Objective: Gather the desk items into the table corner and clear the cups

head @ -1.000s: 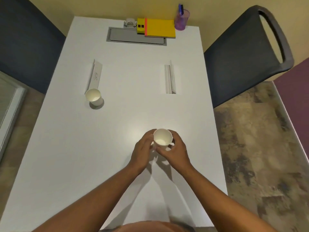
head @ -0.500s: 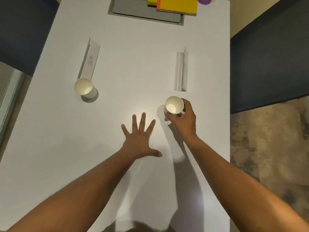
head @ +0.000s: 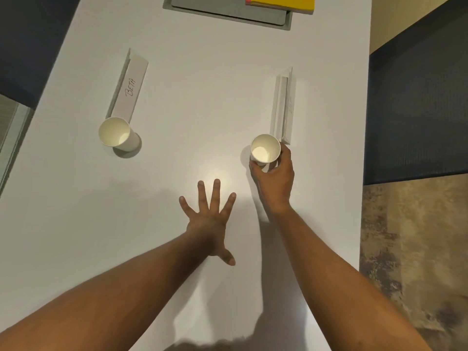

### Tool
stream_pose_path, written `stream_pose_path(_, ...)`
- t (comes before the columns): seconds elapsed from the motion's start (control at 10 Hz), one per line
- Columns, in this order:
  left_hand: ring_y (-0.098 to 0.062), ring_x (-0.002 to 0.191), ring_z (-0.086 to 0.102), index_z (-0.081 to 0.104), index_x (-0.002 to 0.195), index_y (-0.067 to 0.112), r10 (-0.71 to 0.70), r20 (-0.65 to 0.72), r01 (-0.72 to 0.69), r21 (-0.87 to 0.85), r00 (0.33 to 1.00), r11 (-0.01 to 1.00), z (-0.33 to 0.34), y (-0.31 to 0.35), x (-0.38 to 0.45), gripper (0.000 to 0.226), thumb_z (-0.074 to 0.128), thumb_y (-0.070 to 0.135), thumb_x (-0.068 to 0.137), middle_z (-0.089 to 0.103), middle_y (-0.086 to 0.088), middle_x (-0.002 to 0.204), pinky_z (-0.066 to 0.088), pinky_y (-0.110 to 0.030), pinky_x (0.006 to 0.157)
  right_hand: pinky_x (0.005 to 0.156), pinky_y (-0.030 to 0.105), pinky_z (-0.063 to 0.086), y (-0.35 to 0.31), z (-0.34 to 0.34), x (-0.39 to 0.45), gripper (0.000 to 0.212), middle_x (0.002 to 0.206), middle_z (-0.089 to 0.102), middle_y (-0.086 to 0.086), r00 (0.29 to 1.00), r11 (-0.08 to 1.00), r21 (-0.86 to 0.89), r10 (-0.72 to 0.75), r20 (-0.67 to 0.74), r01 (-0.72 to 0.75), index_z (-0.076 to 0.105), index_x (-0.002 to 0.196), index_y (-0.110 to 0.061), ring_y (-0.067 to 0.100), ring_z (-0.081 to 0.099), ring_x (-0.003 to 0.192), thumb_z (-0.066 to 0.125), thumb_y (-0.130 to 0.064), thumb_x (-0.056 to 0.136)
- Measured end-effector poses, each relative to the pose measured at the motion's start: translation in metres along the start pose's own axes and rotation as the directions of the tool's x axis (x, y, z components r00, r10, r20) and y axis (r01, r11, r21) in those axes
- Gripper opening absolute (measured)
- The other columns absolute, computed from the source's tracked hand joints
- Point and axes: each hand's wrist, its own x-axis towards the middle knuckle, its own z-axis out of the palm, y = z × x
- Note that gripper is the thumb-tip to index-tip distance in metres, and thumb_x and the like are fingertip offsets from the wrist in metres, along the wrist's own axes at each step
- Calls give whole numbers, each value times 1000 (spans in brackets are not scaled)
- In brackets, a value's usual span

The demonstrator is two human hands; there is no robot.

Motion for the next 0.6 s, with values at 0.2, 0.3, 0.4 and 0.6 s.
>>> stream_pose_path(0.2, -51, 131, -58, -40, 153, 32, -4, 13, 4, 8, 1000, 1000, -3, 1, -1, 167, 74, 94, 48, -66, -15, 143, -17, -89, 103, 102, 38, 55, 3, 7, -1, 79, 130, 58, -6, 1000, 999, -39, 20, -3, -20, 49, 140, -34, 16, 56, 123, 91, -37, 73)
stream_pose_path(0.3, -51, 131, -58, -39, 153, 32, -4, 15, 4, 16, 1000, 1000, -2, 0, 0, 167, 74, 95, 47, -65, -15, 144, -15, -89, 103, 102, 39, 55, 4, 8, -1, 80, 131, 58, -4, 1000, 999, -35, 9, -10, -9, 50, 141, -32, 18, 55, 124, 91, -35, 73)
stream_pose_path(0.4, -50, 131, -58, -38, 154, 33, 2, 2, -2, 12, 1000, 1000, -1, 0, 0, 167, 72, 97, 46, -64, -14, 145, -15, -88, 104, 103, 38, 55, 1, 5, -5, 83, 134, 57, -4, 1000, 999, -31, 8, 0, -8, 48, 142, -33, 17, 54, 125, 93, -34, 72)
stream_pose_path(0.6, -51, 133, -56, -38, 154, 30, 37, -67, -36, 16, 997, 999, -3, -2, -10, 171, 72, 98, 42, -62, -14, 148, -12, -89, 104, 100, 28, 53, -12, -20, -30, 94, 146, 51, -6, 992, 996, 34, 83, 95, -86, 42, 146, -36, 18, 57, 127, 96, -27, 70)
